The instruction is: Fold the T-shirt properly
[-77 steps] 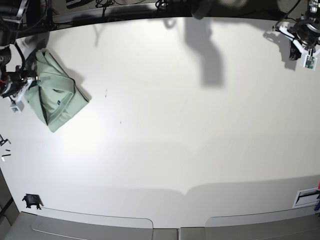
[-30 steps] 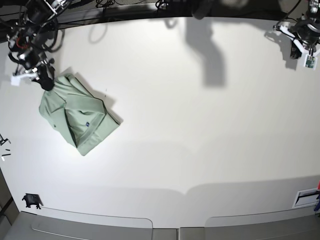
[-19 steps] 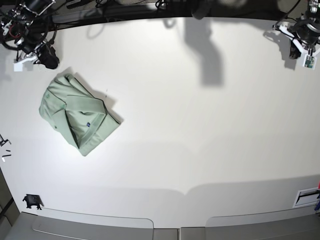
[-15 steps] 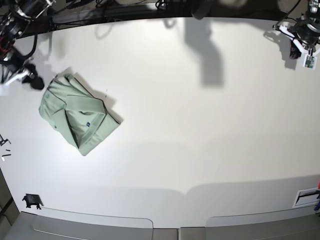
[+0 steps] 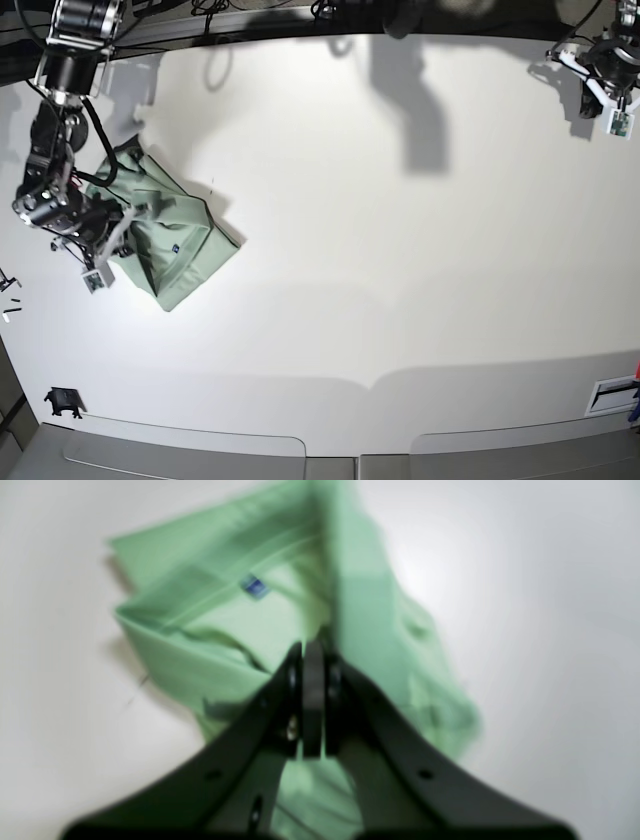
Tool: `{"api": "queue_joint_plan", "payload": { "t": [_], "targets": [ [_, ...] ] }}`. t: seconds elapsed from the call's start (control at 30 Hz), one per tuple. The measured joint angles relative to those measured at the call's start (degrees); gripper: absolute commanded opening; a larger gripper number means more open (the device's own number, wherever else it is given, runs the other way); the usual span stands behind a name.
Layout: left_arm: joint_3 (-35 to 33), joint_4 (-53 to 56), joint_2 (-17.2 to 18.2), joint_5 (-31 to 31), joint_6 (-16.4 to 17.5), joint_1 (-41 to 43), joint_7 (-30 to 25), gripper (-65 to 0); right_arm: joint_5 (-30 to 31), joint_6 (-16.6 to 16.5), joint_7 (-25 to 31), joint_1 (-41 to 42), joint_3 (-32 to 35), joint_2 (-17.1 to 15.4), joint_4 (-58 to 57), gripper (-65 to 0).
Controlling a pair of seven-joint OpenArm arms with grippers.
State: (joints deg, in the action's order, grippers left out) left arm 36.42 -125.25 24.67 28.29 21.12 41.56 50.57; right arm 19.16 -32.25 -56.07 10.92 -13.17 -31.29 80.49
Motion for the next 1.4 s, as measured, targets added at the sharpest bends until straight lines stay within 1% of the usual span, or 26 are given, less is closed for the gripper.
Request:
{"api": "queue_joint_plan", "payload": {
  "t": [0.03, 0.13, 0.23, 0.3, 0.4, 0.47, 0.6, 0.77, 0.9, 0.97, 1.13, 1.2, 1.27, 1.3, 1.33, 1.4],
  "targets": [
    [0.0, 0.0, -0.11, 0.02, 0.04, 0.02, 0.0, -65.0, -1.53, 0.87, 1.25, 1.73, 1.81, -0.09, -2.6, -65.0],
    [0.0, 0.0, 0.0, 0.0, 0.02, 0.0, 0.0, -65.0, -3.08, 2.51, 2.75, 5.68, 6.21, -0.5, -10.6, -65.0],
    [0.0, 0.0, -0.11, 0.0, 0.04, 0.02, 0.02, -65.0, -5.11, 4.24, 3.63, 7.89, 8.7, -0.17, -18.49, -65.0],
    [0.0, 0.0, -0.02, 0.0, 0.04, 0.0, 0.0, -65.0, -5.49, 4.17, 4.39, 8.66, 8.96, -0.17, -23.1, -65.0],
    [0.0, 0.0, -0.07, 0.02, 0.04, 0.02, 0.02, -65.0, -3.98, 4.26, 5.57, 9.49, 8.31, -0.66, -27.82, -65.0],
    [0.0, 0.0, -0.04, 0.02, 0.04, 0.0, 0.0, -65.0, -2.62, 6.62, 5.03, 9.55, 7.13, -0.59, -29.51, -65.0],
    [0.0, 0.0, -0.04, 0.02, 0.02, 0.02, 0.02, -65.0, -2.67, 9.51, 2.49, 8.26, 1.29, -0.46, -30.23, -65.0],
    [0.0, 0.0, -0.07, 0.02, 0.04, 0.02, 0.09, -65.0, -2.69, 9.77, -3.17, 5.95, -10.29, -0.94, -30.25, -65.0],
    [0.0, 0.0, -0.07, 0.0, 0.02, 0.02, 0.2, -65.0, -2.23, 9.68, -5.11, 2.84, -20.22, -0.9, -30.25, -65.0],
    [0.0, 0.0, -0.07, 0.02, 0.02, 0.02, 0.22, -65.0, -1.73, 9.53, -5.2, 1.29, -24.61, -0.92, -30.25, -65.0],
    [0.0, 0.0, -0.07, 0.02, 0.02, 0.02, -0.04, -65.0, 2.12, 9.35, -6.56, 0.52, -32.79, -0.9, -30.47, -65.0],
    [0.0, 0.0, -0.07, 0.0, 0.02, 0.02, -0.48, -65.0, 3.76, 8.85, -8.0, 1.01, -34.58, -0.85, -29.4, -65.0],
    [0.0, 0.0, -0.02, 0.0, 0.02, 0.02, -2.29, -65.0, 4.94, 8.02, -10.27, 2.03, -35.65, -1.14, -27.67, -65.0],
    [0.0, 0.0, -0.07, 0.0, 0.02, 0.02, -3.3, -65.0, 6.14, 7.91, -10.21, 3.1, -35.8, -1.64, -26.38, -65.0],
    [0.0, 0.0, -0.07, 0.02, 0.02, 0.02, -4.2, -65.0, 7.96, 6.34, -10.45, 4.09, -35.82, -2.58, -24.79, -65.0],
    [0.0, 0.0, -0.07, 0.02, 0.04, 0.02, -5.05, -65.0, 13.97, 3.65, -11.32, 7.04, -35.78, -4.37, -19.85, -65.0]
  ]
}}
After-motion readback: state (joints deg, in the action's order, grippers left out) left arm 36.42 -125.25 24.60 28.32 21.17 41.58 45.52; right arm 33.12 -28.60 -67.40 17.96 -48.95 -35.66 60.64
